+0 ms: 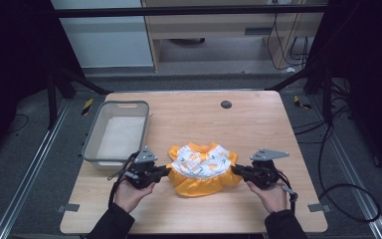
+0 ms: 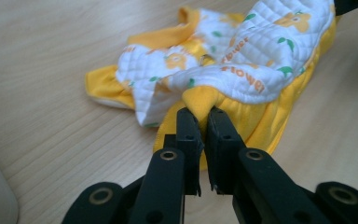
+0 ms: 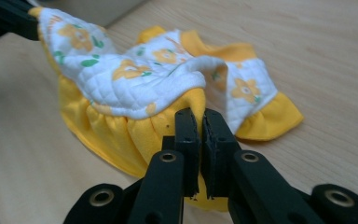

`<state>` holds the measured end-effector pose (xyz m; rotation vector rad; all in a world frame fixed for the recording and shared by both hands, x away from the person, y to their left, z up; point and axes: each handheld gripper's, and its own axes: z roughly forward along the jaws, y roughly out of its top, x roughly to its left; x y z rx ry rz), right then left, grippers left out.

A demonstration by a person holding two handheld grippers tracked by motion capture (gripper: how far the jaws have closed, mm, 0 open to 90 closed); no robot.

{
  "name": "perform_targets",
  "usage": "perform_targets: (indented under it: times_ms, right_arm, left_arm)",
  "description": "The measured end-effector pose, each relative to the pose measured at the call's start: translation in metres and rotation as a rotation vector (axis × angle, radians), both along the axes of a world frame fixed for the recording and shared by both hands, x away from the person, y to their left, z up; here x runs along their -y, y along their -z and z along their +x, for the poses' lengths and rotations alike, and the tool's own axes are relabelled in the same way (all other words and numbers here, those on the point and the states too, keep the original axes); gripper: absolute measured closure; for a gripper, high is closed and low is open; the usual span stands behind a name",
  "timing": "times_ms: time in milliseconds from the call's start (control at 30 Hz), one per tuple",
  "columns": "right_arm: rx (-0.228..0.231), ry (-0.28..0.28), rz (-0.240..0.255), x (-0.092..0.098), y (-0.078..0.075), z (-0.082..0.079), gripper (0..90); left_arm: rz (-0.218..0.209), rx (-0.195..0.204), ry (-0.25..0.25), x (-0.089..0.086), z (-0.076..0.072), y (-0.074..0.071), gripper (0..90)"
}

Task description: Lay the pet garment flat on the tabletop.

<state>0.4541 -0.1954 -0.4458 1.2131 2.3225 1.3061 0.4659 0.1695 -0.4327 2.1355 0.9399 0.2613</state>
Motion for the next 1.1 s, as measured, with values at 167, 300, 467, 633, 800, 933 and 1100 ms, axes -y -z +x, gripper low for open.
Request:
perform_targets:
  times_ms: [167, 300, 467, 633, 800, 933, 1100]
  right_arm:
    - [-0.049, 0.062, -0.038, -0.007, 0.032, 0.027, 80.4]
    - [-0.018, 0.069, -0.055, -0.009, 0.038, 0.028, 77.1]
    - [0.115, 0.081, -0.062, -0.004, 0.026, 0.017, 61.1]
    - [0.146, 0.077, -0.043, 0.004, 0.02, 0.006, 57.6]
    - [0.147, 0.067, -0.063, 0.012, 0.022, -0.01, 51.1]
    - [0.118, 0.061, -0.066, 0.016, 0.029, -0.017, 46.5]
    - [0.082, 0.035, -0.094, 0.017, 0.041, -0.028, 45.2]
  left_arm:
    - [0.046, -0.055, -0.054, 0.004, 0.019, 0.024, 81.1]
    - [0.037, -0.051, -0.088, 0.003, 0.026, 0.034, 75.6]
    - [0.047, 0.019, -0.093, -0.004, 0.017, 0.027, 50.1]
    - [0.035, 0.082, -0.088, -0.018, 0.001, 0.023, 43.3]
    - [0.037, 0.068, -0.066, -0.029, -0.016, 0.03, 39.8]
    - [0.042, 0.057, -0.053, -0.031, -0.027, 0.038, 39.4]
    - [0.05, 0.069, -0.019, -0.018, -0.032, 0.042, 41.9]
